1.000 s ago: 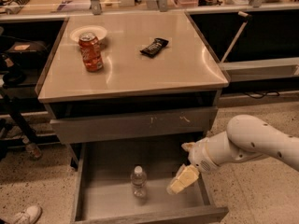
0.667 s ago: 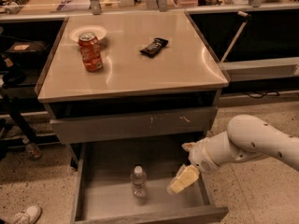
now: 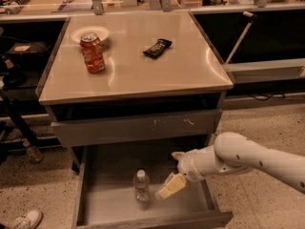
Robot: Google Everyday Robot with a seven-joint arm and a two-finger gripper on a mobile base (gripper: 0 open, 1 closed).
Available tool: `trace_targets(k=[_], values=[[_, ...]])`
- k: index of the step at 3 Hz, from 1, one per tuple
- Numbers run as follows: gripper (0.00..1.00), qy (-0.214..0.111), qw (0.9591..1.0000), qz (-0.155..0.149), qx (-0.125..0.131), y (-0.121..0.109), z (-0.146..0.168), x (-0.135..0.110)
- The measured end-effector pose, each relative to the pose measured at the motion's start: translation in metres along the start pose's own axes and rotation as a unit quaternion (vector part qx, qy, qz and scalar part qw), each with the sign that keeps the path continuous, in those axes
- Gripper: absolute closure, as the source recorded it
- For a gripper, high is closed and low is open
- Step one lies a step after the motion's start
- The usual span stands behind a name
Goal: Pick water bottle from middle drawer and place on counter
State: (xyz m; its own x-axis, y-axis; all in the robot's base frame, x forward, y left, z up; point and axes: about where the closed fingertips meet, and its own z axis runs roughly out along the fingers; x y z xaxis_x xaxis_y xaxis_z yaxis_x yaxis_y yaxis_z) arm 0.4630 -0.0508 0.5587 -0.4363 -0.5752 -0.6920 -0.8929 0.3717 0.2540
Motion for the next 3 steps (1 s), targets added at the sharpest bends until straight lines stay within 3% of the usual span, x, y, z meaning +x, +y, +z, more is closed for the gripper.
trace_targets(k=[3], values=[[0.0, -0.074, 0.9969, 0.01, -0.024, -0.035, 0.087, 0.011]])
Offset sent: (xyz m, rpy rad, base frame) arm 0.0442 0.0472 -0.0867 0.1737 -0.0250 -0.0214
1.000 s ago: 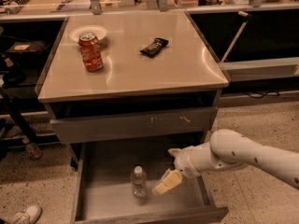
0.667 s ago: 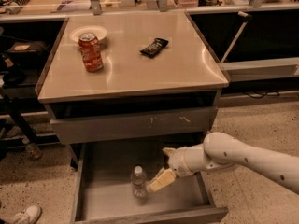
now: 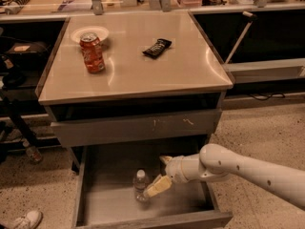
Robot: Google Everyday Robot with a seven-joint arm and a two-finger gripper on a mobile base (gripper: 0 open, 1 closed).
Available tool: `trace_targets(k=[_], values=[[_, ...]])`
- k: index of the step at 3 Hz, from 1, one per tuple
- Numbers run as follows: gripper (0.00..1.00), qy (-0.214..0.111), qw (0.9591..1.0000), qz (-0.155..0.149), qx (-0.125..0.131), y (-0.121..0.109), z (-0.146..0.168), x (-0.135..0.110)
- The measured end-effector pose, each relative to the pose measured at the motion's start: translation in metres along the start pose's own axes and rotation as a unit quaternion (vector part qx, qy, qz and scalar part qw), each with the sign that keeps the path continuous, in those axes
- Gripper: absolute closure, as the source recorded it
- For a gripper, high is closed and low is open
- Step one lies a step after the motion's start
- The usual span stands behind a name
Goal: Pick water bottle from middle drawer and place on counter
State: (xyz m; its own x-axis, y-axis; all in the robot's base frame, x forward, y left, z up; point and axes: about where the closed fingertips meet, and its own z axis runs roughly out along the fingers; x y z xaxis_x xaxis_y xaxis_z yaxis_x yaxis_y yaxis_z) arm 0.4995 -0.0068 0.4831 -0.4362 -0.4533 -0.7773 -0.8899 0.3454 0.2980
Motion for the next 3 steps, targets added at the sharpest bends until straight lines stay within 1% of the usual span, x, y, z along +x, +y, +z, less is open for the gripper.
trace_targets(k=[1, 2, 3], values=[[0.0, 0.0, 1.0, 0.003, -0.003, 0.001, 0.003, 0.003], [0.0, -0.002, 1.0, -0.009, -0.001, 0.014, 0.004, 0.004], [0.0, -0.012, 0.9998, -0.017, 0.005, 0.031, 0.007, 0.002]])
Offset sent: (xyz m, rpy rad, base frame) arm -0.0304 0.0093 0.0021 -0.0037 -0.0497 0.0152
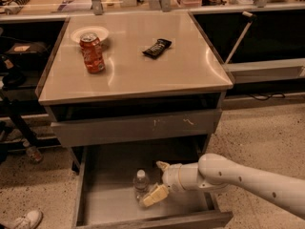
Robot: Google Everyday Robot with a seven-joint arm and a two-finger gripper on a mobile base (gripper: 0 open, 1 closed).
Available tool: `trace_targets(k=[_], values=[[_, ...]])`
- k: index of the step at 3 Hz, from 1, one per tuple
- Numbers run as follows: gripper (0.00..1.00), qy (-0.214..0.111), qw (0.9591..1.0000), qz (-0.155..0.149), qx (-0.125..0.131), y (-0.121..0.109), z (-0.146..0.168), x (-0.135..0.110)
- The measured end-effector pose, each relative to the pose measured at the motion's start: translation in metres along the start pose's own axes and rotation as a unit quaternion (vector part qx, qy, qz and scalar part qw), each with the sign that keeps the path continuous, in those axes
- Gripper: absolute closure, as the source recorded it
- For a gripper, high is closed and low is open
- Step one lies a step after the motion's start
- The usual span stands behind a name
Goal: Pick water bottle from middle drawer and place on counter
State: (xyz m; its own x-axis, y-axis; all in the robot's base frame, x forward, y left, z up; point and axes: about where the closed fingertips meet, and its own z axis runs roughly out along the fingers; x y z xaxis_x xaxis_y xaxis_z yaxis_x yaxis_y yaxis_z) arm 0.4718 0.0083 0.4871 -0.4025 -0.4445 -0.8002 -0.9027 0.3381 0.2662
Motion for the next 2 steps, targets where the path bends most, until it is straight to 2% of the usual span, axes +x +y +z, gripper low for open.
trace_targets(k=[2], values=[[0.0, -0.025, 0.9991, -0.031, -0.012, 0.004, 0.028, -0.03]])
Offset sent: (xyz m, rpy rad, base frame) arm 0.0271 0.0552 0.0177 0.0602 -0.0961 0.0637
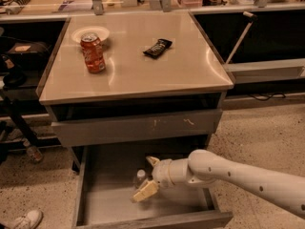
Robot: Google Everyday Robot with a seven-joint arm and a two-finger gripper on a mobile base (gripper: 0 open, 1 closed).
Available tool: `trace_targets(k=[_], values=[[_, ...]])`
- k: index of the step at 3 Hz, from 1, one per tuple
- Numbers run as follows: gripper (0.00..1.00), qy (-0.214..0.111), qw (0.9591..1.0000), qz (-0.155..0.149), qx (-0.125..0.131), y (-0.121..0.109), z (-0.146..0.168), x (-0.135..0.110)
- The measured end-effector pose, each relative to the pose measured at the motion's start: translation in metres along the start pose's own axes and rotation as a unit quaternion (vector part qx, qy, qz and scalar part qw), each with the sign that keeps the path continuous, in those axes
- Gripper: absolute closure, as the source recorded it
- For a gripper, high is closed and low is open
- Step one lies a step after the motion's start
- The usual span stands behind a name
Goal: Pick water bottle from middle drawer and place on counter
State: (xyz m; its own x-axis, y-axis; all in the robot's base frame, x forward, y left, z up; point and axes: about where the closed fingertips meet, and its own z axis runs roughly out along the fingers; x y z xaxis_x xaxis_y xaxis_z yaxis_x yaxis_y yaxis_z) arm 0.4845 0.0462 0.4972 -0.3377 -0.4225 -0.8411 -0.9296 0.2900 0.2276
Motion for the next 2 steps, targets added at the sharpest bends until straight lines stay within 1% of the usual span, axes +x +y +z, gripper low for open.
trace_targets(k=[1, 2], values=[[0.0, -0.01, 0.9999, -0.008, -0.002, -0.0045, 0.0101, -0.009], [0.19, -0.01, 0.9999, -0.008, -0.002, -0.0046, 0.0101, -0.009]])
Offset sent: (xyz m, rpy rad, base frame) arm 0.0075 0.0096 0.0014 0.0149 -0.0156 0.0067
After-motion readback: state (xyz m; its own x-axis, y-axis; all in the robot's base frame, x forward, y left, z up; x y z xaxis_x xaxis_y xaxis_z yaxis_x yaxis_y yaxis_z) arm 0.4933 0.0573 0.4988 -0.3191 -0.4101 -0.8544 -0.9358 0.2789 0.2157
